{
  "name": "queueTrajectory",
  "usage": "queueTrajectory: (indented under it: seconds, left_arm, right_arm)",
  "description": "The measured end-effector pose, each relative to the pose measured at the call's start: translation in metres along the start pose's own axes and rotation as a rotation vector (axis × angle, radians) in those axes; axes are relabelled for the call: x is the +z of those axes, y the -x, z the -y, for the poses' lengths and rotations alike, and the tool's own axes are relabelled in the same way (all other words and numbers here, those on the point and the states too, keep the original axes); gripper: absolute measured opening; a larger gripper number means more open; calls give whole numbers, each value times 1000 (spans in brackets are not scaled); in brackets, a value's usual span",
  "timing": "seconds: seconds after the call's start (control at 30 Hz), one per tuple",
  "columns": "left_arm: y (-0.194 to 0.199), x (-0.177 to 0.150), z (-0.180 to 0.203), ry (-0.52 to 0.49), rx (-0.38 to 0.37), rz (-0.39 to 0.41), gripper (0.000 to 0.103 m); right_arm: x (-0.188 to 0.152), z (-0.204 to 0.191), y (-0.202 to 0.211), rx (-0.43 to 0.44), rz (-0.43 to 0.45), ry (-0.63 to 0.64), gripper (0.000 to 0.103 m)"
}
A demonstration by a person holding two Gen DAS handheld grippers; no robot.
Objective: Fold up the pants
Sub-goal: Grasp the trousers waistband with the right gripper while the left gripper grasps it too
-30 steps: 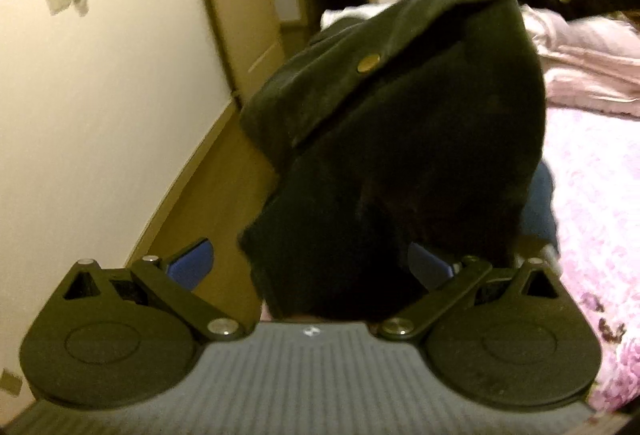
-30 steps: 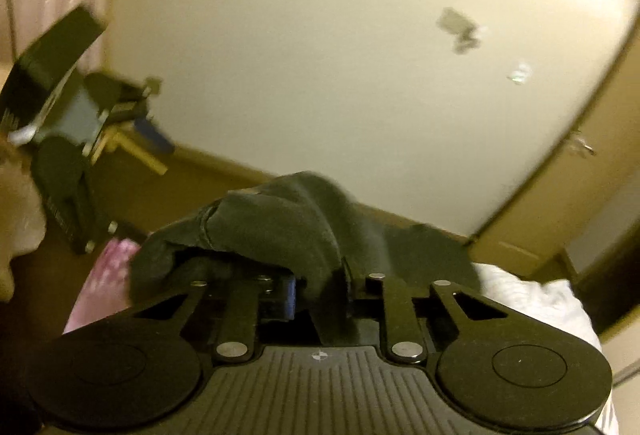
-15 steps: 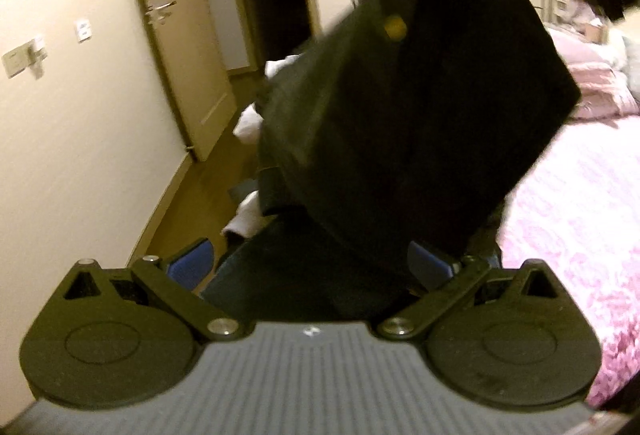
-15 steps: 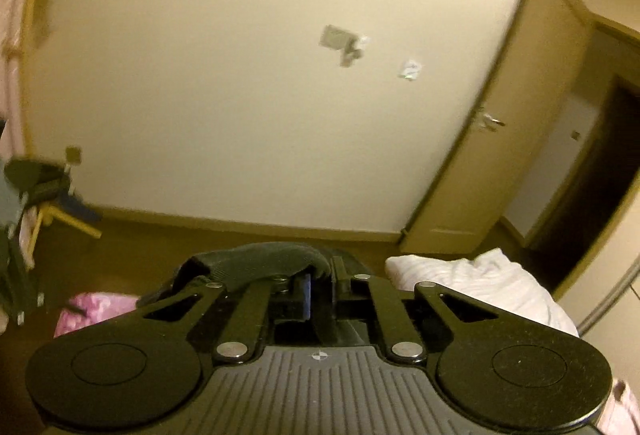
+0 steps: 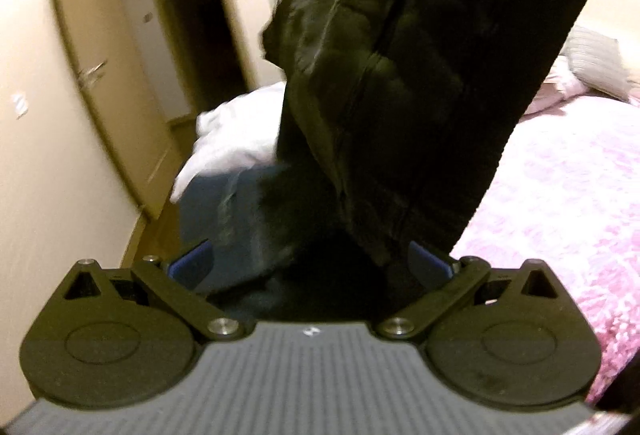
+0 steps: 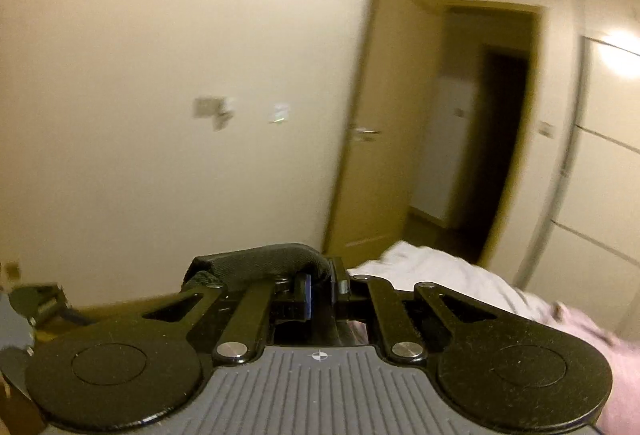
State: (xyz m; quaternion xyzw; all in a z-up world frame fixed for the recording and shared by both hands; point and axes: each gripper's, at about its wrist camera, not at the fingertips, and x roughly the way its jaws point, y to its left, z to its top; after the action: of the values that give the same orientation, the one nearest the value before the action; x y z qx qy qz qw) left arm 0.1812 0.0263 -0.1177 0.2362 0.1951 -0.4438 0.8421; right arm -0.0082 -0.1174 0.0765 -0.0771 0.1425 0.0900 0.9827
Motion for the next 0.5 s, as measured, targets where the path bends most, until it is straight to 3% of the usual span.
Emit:
queueTrajectory:
  seconds: [0.13, 0.23, 0.37, 0.5]
  left_arm:
    - [-17, 34, 42, -79, -83, 31, 102]
    - [-42, 67, 94, -149, -165, 50, 102]
    - [-78, 107, 182, -228, -270, 58, 102]
    - [-113, 129, 267, -252, -391, 20, 102]
  right_arm:
    - [-11, 68, 79, -133, 2, -244, 4]
    - [-46, 128, 151, -280, -32, -485, 4]
    - [-127, 212, 252, -509, -103, -770, 6]
    - [-246, 293, 351, -723, -302, -908, 11]
